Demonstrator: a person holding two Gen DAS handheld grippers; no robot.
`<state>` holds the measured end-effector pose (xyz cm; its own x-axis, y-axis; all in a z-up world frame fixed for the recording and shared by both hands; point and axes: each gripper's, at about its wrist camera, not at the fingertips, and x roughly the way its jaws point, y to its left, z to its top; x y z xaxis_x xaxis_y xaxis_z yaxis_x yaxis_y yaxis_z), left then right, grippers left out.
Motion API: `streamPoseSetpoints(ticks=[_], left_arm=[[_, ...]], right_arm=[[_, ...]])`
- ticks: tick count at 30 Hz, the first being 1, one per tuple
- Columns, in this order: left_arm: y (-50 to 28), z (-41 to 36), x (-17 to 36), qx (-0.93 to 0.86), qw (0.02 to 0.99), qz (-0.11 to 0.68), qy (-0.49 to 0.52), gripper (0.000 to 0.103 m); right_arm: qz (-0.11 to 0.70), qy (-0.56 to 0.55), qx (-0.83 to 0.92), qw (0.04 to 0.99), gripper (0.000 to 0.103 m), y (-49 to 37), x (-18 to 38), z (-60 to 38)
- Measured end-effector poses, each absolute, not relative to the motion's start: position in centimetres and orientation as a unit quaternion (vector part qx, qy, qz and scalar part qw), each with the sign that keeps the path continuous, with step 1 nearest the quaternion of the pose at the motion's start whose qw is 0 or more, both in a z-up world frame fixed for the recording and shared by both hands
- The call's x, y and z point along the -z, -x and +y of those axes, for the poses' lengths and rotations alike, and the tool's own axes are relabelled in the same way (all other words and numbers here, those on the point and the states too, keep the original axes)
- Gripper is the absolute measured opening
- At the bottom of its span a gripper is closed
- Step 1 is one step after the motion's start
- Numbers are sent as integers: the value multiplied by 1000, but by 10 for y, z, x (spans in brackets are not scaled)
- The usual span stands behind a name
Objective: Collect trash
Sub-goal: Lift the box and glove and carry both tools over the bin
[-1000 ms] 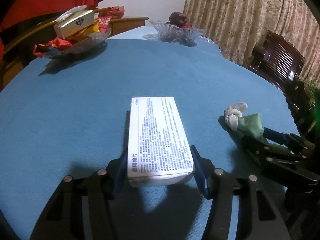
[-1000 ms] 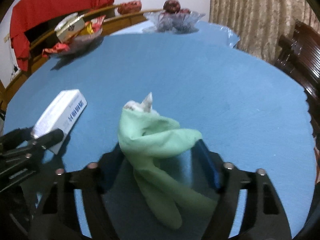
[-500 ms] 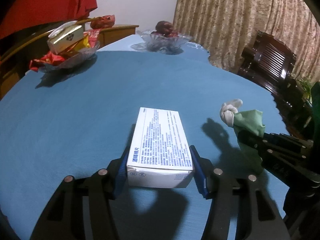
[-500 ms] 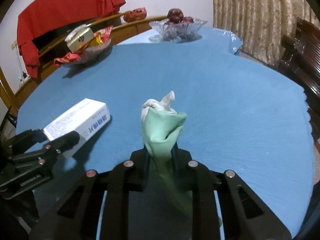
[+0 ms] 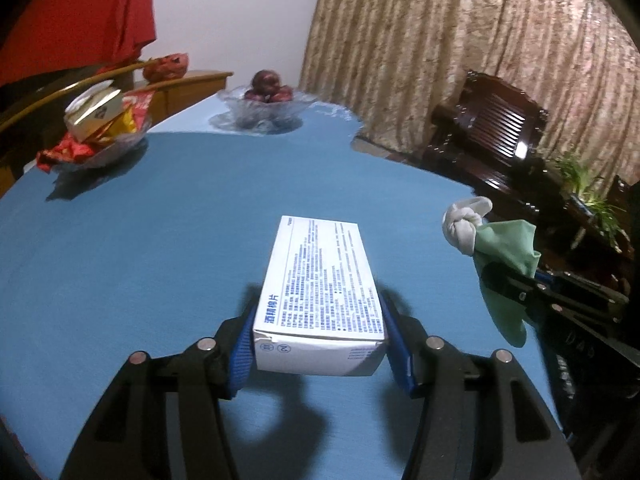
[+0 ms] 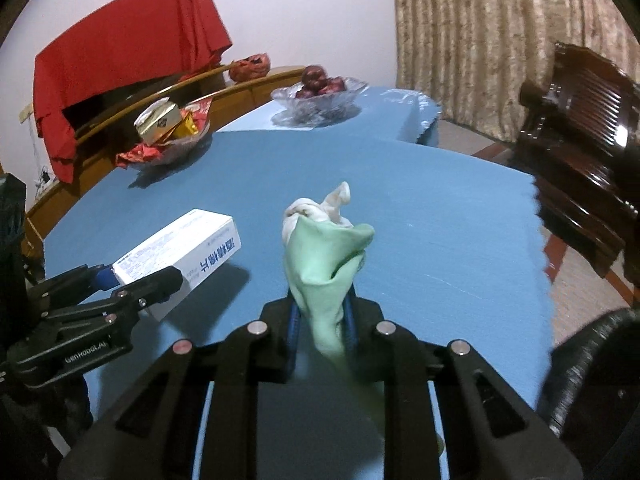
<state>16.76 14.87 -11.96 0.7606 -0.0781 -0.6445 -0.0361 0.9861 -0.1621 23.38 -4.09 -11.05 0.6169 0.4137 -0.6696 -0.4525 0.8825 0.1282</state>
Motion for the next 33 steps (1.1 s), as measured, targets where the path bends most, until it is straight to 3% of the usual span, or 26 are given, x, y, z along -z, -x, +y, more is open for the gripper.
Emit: streamPoseSetpoints(ticks=[16,33], left_arm=[[-138,34,60,116,947,296,51,55],[-128,-91,37,230,934,273,15,55]], right_arm=[[317,-4,-155,936,18,-169,59,-165],[301,-30,-40,952,18,-117,50,-289]])
